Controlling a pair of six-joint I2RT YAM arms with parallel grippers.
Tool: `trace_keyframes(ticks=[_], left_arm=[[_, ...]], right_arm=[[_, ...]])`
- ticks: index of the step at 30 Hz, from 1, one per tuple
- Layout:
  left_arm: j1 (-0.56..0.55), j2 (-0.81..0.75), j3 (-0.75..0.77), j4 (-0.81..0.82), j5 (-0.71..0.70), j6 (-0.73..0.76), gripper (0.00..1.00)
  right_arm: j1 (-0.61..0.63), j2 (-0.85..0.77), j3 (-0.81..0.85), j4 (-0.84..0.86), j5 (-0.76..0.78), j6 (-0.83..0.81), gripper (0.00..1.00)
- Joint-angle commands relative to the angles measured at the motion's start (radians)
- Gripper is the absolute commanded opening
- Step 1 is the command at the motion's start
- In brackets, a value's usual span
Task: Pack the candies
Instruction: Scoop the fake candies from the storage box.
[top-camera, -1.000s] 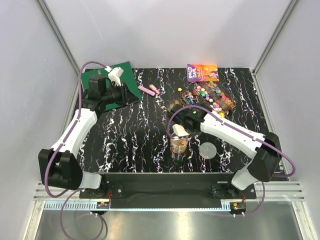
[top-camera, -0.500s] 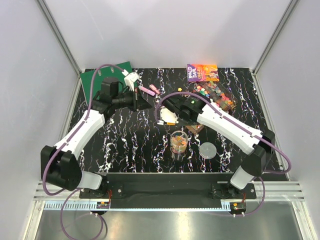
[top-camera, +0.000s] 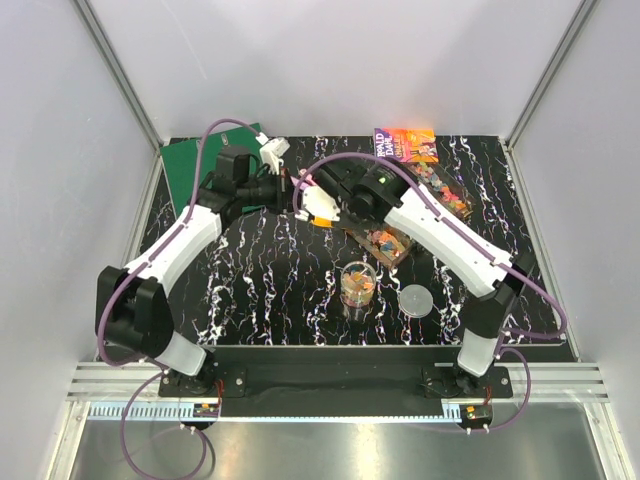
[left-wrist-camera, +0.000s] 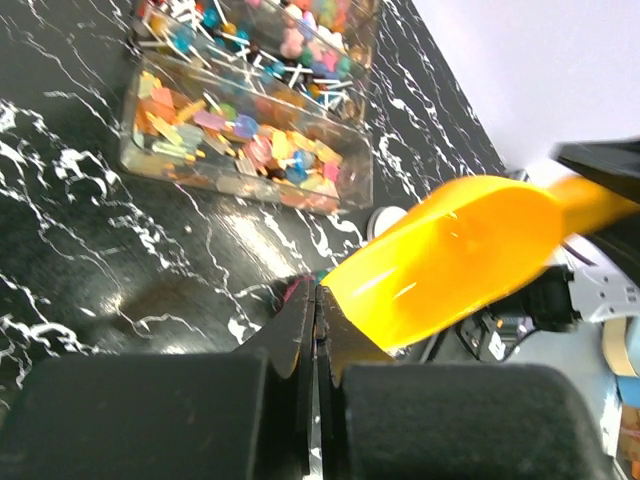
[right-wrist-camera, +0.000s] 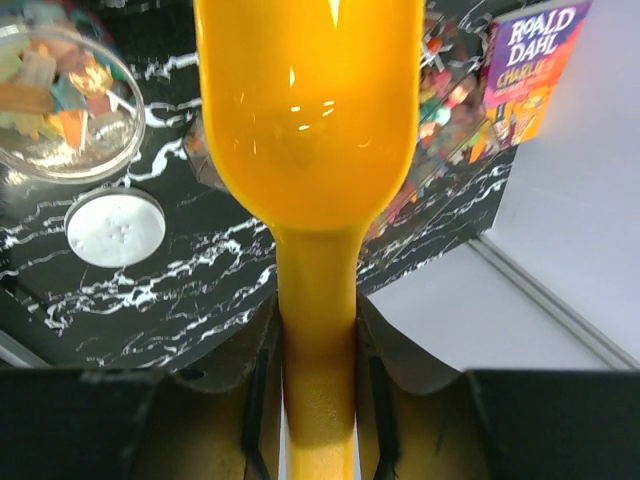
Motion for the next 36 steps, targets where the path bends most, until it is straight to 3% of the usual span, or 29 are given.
trace_keyframes(ticks=[1,7,11,14,20,23,28,36], left_arm=[[-0.04,0.044,0.066,0.015,0.027,0.009,0.0],[-0.059,0.082,0.098,0.012,0.024,0.008,0.0],[-0.067,0.096,0.119,0.004,0.007,0.002,0.0],[-0.044,0.072,0.177,-0.056,-0.109,0.051,0.01],[0.043,0.056,0.265,-0.076,-0.315,0.129,0.34],[0.045,0.072,0.244,-0.08,-0.385,0.176,0.36],[0.045,0.109,0.207,-0.09,-0.382,0.201,0.35],[0.046,0.196,0.198,-0.076,-0.367,0.178,0.34]], right_arm=[[0.027,0.019,0.189,-0.008,-0.036,0.057,0.0],[0.027,0.088,0.443,-0.063,-0.144,0.175,0.0],[0.026,0.108,0.483,-0.063,-0.153,0.221,0.0],[-0.006,0.09,0.436,-0.068,-0.098,0.224,0.0],[-0.258,0.051,0.358,-0.097,-0.112,0.238,0.0],[-0.384,0.055,0.304,-0.109,-0.127,0.221,0.0],[-0.568,0.11,0.247,-0.117,-0.168,0.205,0.0],[-0.669,0.232,0.213,-0.206,-0.176,0.175,0.0]])
